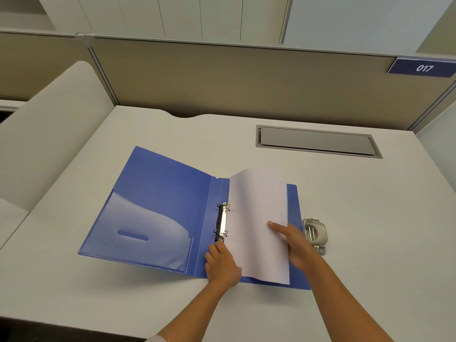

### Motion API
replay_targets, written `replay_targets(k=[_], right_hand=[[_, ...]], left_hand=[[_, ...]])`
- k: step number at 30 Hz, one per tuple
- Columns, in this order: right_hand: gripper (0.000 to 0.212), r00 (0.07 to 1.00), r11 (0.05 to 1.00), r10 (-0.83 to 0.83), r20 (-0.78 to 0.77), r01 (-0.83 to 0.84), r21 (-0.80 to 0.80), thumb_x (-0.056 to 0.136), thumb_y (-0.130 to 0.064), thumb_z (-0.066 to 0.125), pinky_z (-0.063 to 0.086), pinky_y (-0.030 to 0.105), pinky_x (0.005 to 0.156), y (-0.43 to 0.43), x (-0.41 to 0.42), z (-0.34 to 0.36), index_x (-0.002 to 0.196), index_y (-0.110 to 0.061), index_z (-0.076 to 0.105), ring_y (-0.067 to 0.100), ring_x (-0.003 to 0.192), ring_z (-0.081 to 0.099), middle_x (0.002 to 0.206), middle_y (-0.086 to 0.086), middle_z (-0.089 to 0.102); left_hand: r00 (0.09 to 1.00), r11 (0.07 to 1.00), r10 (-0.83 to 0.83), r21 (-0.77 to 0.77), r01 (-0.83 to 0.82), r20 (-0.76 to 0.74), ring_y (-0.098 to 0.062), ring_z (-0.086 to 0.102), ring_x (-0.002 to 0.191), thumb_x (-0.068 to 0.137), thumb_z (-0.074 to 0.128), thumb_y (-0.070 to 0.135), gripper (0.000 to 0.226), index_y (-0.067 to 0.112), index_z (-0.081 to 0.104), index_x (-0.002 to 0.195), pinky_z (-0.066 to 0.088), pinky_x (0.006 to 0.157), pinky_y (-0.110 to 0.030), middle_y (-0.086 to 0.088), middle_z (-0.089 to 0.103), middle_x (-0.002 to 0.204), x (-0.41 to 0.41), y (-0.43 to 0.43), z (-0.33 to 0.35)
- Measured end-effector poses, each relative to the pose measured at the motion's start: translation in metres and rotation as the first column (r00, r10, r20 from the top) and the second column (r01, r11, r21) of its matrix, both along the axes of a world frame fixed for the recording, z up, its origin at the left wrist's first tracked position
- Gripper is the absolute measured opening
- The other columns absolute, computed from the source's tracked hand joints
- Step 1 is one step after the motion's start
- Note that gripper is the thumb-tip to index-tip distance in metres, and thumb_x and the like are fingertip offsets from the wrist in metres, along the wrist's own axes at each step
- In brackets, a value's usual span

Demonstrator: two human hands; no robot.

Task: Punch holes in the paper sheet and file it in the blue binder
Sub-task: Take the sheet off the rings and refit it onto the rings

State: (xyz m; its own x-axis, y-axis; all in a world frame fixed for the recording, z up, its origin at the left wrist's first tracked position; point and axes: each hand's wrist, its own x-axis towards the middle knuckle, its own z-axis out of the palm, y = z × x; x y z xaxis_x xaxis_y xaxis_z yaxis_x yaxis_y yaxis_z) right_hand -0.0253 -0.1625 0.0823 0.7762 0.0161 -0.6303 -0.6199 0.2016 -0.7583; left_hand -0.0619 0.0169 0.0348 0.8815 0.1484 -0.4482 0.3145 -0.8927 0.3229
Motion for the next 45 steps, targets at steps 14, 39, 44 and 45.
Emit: replay_targets(k=[14, 39, 44, 45], right_hand=[[0.040, 0.986, 0.608, 0.164, -0.014, -0.113, -0.786, 0.094, -0.017, 0.054, 0.042, 0.037, 0.097, -0.020, 0.001, -0.006, 0.131, -0.003, 0.049, 0.032, 0.118, 0.053, 0.131, 0.015, 0.055], [0.017, 0.939, 0.573, 0.228, 0.257, 0.084, -0.815, 0.093, -0.017, 0.055, 0.047, 0.032, 0.065, -0.023, 0.022, 0.073, 0.096, -0.005, 0.067, 0.029, 0.079, 0.063, 0.087, 0.011, 0.068], [0.021, 0.917, 0.553, 0.330, 0.223, 0.004, -0.833, 0.092, -0.019, 0.056, 0.052, 0.038, 0.073, -0.007, 0.028, 0.088, 0.097, -0.003, 0.069, 0.032, 0.084, 0.066, 0.091, 0.015, 0.070], [0.022, 0.914, 0.544, 0.343, 0.215, -0.006, -0.839, 0.092, -0.019, 0.056, 0.053, 0.040, 0.075, -0.005, 0.029, 0.089, 0.097, -0.002, 0.069, 0.034, 0.084, 0.066, 0.091, 0.017, 0.070]], left_hand=[[0.988, 0.996, -0.077, -0.036, 0.082, 0.136, -0.021, 0.036, 0.116, 0.080, 0.060, 0.061, 0.071, 0.014, 0.032, 0.126, 0.036, 0.093, -0.029, -0.003, 0.037, 0.129, 0.026, 0.040, 0.009], [0.926, 0.943, -0.327, 0.127, 0.307, 0.189, -0.028, -0.012, 0.148, 0.087, 0.046, 0.063, 0.081, 0.032, 0.010, 0.152, -0.012, 0.115, -0.050, 0.002, 0.003, 0.162, 0.070, 0.071, -0.011], [0.938, 0.956, -0.289, 0.104, 0.274, 0.193, -0.027, -0.011, 0.148, 0.086, 0.048, 0.063, 0.080, 0.034, 0.014, 0.152, -0.011, 0.115, -0.051, 0.003, 0.005, 0.161, 0.072, 0.068, -0.014], [0.938, 0.957, -0.287, 0.104, 0.272, 0.196, -0.027, -0.011, 0.148, 0.086, 0.048, 0.063, 0.079, 0.034, 0.014, 0.152, -0.011, 0.115, -0.051, 0.003, 0.005, 0.161, 0.073, 0.068, -0.015]])
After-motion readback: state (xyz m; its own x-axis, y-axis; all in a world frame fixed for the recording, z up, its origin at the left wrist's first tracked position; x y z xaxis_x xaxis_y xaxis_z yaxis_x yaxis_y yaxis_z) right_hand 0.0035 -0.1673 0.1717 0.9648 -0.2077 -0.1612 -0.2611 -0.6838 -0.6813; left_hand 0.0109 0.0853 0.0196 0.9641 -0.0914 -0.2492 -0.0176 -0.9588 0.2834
